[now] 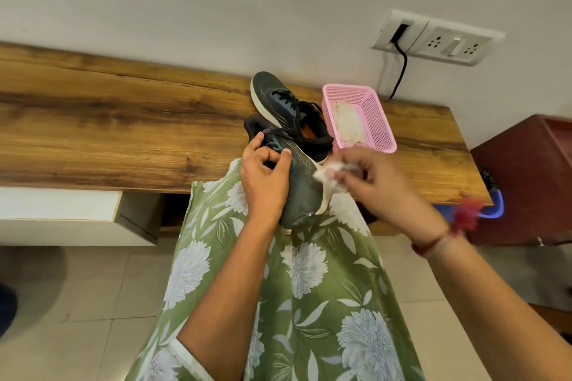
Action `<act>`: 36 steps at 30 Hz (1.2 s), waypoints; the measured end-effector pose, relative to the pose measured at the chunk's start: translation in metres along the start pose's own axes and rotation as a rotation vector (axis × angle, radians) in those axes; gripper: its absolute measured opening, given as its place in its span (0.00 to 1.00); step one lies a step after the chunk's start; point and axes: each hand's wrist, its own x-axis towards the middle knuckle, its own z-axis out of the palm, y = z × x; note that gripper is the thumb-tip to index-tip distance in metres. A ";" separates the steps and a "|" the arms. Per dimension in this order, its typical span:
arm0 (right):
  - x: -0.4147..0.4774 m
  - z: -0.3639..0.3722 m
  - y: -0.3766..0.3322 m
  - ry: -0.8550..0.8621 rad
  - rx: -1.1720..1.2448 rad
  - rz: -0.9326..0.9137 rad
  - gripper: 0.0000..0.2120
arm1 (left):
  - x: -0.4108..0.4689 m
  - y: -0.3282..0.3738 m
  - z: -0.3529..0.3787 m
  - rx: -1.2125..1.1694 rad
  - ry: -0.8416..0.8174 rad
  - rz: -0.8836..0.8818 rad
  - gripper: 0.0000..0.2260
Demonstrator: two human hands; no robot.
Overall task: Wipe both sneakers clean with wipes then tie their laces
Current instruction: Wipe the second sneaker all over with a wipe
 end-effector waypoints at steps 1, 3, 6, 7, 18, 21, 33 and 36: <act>0.009 -0.002 0.004 0.081 -0.032 0.012 0.07 | 0.000 0.001 -0.001 0.000 -0.002 0.005 0.13; 0.023 0.005 0.010 0.058 -0.122 0.027 0.09 | -0.003 0.003 -0.001 -0.013 -0.008 0.029 0.13; 0.021 0.025 0.011 -0.053 -0.241 -0.057 0.11 | -0.006 0.005 -0.001 -0.047 -0.007 0.048 0.11; 0.016 0.028 0.011 -0.044 -0.273 -0.103 0.11 | -0.004 0.004 -0.001 -0.059 0.000 0.048 0.11; -0.009 0.009 0.000 -0.148 -0.129 -0.220 0.13 | -0.002 -0.003 0.001 -0.078 0.013 0.073 0.15; 0.024 0.007 0.014 0.006 -0.130 -0.166 0.12 | 0.003 -0.004 0.000 -0.069 0.038 0.071 0.14; -0.019 0.034 0.019 -0.172 -0.249 -0.425 0.17 | -0.005 -0.005 0.004 -0.115 -0.031 0.089 0.15; -0.014 0.020 0.014 -0.159 -0.097 -0.370 0.16 | -0.002 -0.001 0.001 -0.118 -0.024 0.074 0.15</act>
